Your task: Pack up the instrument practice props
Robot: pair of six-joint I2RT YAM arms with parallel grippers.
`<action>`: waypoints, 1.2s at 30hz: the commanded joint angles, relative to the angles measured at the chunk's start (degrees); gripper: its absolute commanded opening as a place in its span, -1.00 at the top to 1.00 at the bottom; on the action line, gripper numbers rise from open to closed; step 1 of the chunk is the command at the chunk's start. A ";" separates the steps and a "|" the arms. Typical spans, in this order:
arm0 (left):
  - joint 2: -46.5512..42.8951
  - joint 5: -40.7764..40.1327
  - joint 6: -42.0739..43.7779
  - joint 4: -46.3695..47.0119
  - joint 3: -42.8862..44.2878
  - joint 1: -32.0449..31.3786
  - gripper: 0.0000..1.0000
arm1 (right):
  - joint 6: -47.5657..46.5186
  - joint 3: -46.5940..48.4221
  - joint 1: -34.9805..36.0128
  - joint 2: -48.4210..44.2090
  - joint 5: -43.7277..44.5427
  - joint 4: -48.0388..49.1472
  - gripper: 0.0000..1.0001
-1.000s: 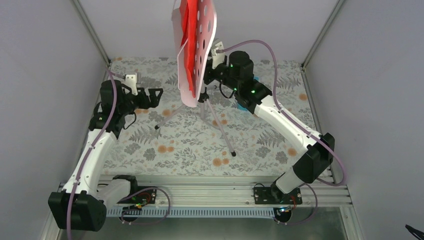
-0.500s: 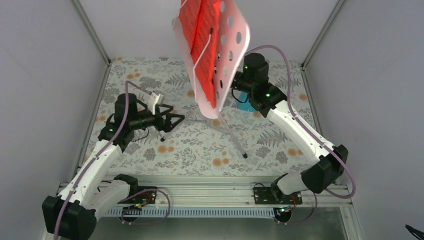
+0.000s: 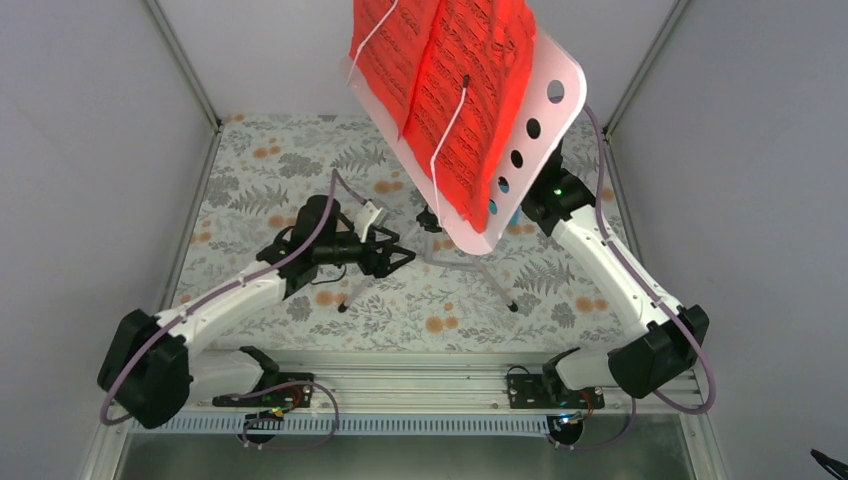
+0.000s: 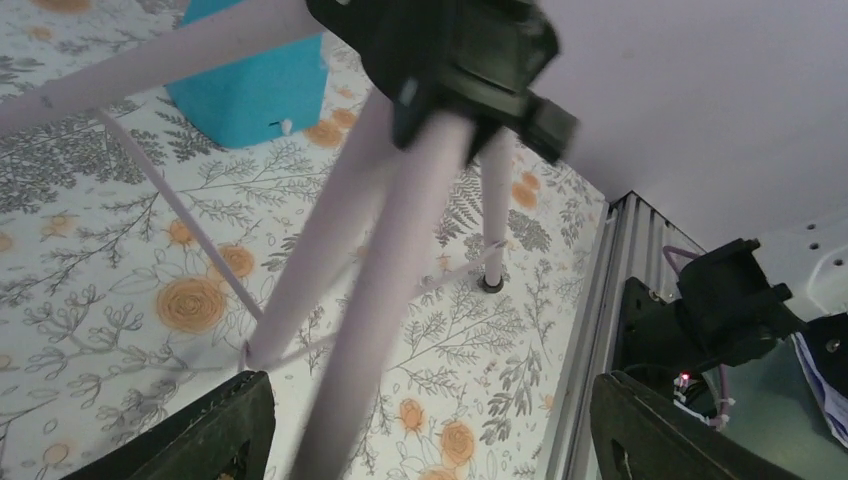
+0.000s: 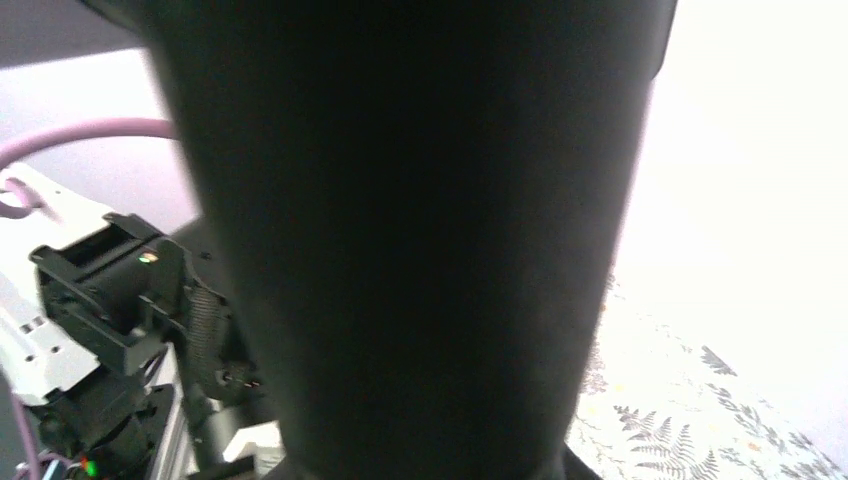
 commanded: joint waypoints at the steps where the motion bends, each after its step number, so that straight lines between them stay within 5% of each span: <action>1: 5.04 -1.63 1.99 7.33 3.44 -2.20 -0.56 | -1.51 -0.16 -0.20 -3.07 -8.95 2.67 0.92; 9: 10.93 -0.01 4.05 10.07 5.80 -4.46 0.03 | -2.37 -0.79 -0.28 -3.58 -9.35 1.19 0.92; 14: 10.34 -3.31 4.52 9.99 4.82 -5.51 0.67 | -1.67 -2.00 -0.46 -3.78 -7.94 2.74 0.90; 17: 9.09 -6.01 3.63 10.83 3.36 -5.72 0.94 | -0.57 -3.21 -0.53 -4.13 -7.12 4.56 0.72; 22: 7.20 -12.59 0.80 12.62 0.90 -5.98 0.95 | 0.50 -5.88 -0.81 -5.66 -5.53 6.48 0.29; 29: 3.90 -24.11 -5.99 17.17 -1.38 -6.49 0.95 | 2.63 -12.86 -1.65 -10.36 1.12 8.64 -0.67; 36: 5.59 -35.84 -16.81 20.80 0.75 -7.25 0.95 | 8.88 -20.92 -2.69 -15.28 12.51 11.20 -0.94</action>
